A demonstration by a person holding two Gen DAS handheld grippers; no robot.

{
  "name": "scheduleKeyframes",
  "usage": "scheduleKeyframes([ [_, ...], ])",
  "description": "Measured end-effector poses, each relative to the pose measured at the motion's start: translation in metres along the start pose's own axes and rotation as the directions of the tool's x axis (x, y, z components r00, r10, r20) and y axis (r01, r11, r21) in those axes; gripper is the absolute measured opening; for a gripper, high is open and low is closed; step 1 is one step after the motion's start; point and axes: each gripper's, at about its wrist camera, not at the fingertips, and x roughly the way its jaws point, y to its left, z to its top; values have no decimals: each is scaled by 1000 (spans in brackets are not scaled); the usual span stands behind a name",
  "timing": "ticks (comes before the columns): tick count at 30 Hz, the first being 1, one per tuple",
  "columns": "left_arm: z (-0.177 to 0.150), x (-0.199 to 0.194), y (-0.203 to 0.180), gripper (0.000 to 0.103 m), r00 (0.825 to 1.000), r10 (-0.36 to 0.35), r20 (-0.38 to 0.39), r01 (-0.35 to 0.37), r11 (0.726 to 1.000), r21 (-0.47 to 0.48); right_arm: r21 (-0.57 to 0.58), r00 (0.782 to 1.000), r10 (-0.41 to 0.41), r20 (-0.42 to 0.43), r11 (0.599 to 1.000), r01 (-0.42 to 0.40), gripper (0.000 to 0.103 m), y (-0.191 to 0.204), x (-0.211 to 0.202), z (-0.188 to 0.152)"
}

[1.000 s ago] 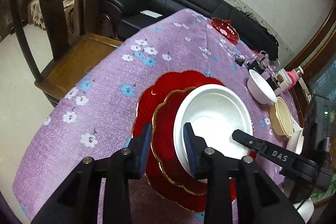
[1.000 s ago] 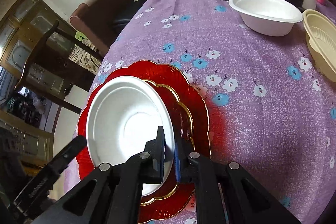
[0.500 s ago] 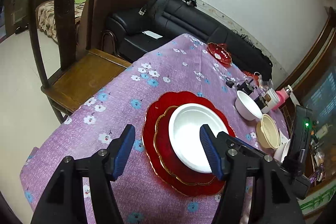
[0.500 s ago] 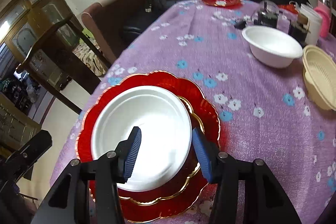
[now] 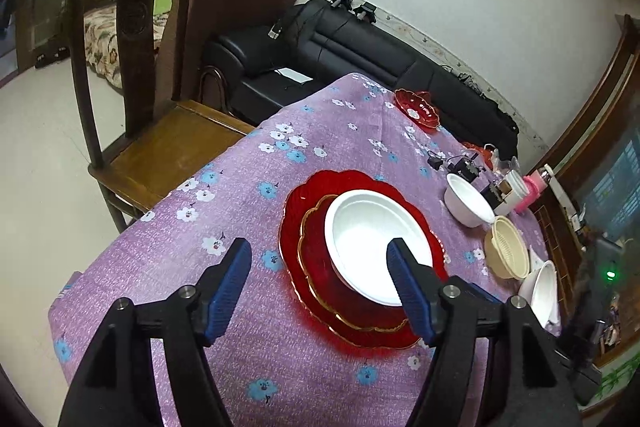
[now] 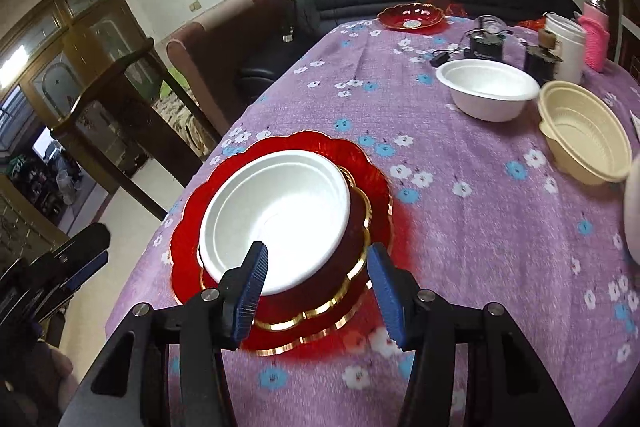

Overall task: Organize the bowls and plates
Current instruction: 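Lower the white bowl onto the stacked red plates and release, then move the right tool toward the large white paper bowl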

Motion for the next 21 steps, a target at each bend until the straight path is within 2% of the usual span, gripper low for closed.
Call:
scheduleKeyframes([
  [9,-20,-12,-31,70,996,65,55,-71,992,106,20,998,-27,58,999,26,56,-19,-30,-20],
  [21,-49,-13,-76,72,999,39,27,-44,976,214,116,998,-32,62,993,25,58,-58,-46,-43],
])
